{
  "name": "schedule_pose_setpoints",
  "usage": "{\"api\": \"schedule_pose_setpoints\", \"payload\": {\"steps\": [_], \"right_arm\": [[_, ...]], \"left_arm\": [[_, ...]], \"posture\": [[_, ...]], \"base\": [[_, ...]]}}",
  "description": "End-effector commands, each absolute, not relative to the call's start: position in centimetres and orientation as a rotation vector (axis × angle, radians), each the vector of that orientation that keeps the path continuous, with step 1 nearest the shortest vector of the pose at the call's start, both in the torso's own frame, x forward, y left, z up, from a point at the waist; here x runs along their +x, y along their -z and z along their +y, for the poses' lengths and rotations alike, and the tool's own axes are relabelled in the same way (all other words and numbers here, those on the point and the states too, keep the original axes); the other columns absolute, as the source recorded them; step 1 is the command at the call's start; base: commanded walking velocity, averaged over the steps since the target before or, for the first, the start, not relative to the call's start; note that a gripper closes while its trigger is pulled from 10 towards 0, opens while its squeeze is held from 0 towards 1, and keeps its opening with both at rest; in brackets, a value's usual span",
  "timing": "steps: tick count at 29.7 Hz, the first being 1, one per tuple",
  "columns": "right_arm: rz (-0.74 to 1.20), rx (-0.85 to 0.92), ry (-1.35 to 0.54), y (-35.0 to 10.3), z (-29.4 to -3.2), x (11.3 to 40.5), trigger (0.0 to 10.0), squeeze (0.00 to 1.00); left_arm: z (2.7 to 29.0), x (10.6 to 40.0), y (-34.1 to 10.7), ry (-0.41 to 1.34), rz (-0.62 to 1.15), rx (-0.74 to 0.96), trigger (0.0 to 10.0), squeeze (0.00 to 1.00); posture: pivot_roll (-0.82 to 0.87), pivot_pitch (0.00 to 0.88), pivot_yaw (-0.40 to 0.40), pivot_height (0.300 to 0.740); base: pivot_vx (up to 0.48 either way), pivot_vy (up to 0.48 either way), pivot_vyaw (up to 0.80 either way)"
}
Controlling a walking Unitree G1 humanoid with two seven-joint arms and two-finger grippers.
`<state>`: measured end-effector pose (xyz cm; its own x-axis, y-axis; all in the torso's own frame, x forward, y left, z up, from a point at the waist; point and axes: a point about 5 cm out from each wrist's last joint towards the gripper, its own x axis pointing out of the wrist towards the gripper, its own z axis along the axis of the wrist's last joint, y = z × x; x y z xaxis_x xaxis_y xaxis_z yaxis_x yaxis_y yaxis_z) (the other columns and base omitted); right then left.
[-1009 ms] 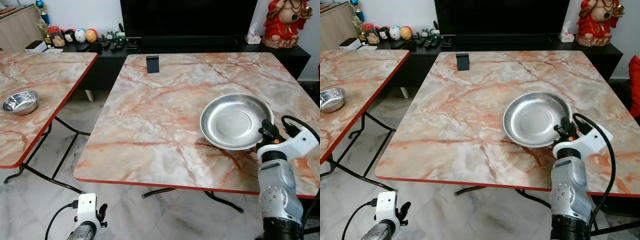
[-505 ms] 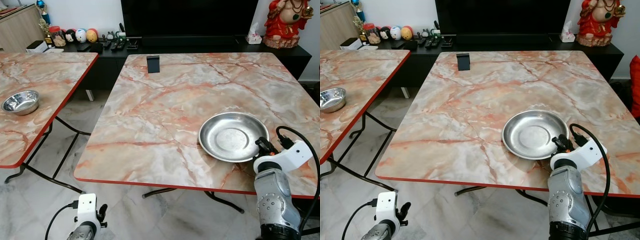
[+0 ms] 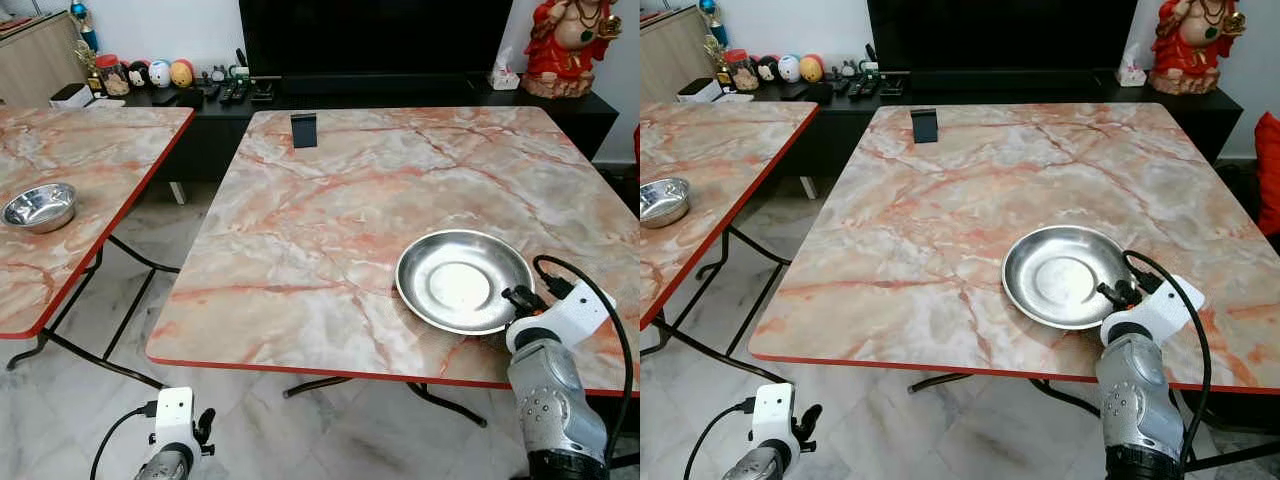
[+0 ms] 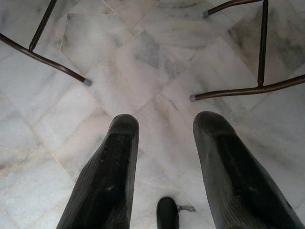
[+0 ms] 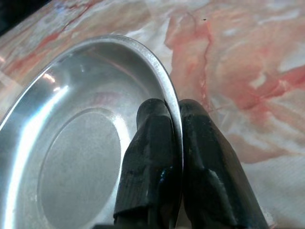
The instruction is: Setting the table
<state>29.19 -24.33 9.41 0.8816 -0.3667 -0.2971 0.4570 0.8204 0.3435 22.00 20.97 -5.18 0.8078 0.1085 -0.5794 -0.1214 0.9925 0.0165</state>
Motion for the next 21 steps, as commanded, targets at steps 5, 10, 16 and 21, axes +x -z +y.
{"api": "schedule_pose_setpoints", "payload": {"steps": [5, 10, 16, 21], "right_arm": [[0.433, 0.286, 0.450, -6.5, -24.2, 27.8, 10.0, 0.00], [0.473, 0.260, 0.444, -6.1, -24.0, 27.6, 10.0, 0.00], [0.537, 0.240, 0.452, -5.5, -24.2, 27.0, 10.0, 0.00], [0.541, 0.241, 0.451, -5.5, -24.1, 26.9, 10.0, 0.97]], "left_arm": [[21.1, 21.9, 5.3, -0.120, 0.641, -0.017, 10.0, 0.00], [21.0, 21.9, 5.3, -0.121, 0.640, -0.020, 10.0, 0.00], [21.0, 21.9, 5.3, -0.122, 0.639, -0.022, 10.0, 0.00], [21.1, 22.0, 5.3, -0.123, 0.637, -0.023, 10.0, 0.00]], "posture": [[-0.13, 0.000, 0.045, 0.740], [-0.13, 0.000, 0.042, 0.740], [-0.13, 0.000, 0.041, 0.740], [-0.13, 0.000, 0.041, 0.740]], "base": [[0.000, 0.000, 0.00], [0.000, 0.000, 0.00], [0.000, 0.000, 0.00], [0.000, 0.000, 0.00]]}}
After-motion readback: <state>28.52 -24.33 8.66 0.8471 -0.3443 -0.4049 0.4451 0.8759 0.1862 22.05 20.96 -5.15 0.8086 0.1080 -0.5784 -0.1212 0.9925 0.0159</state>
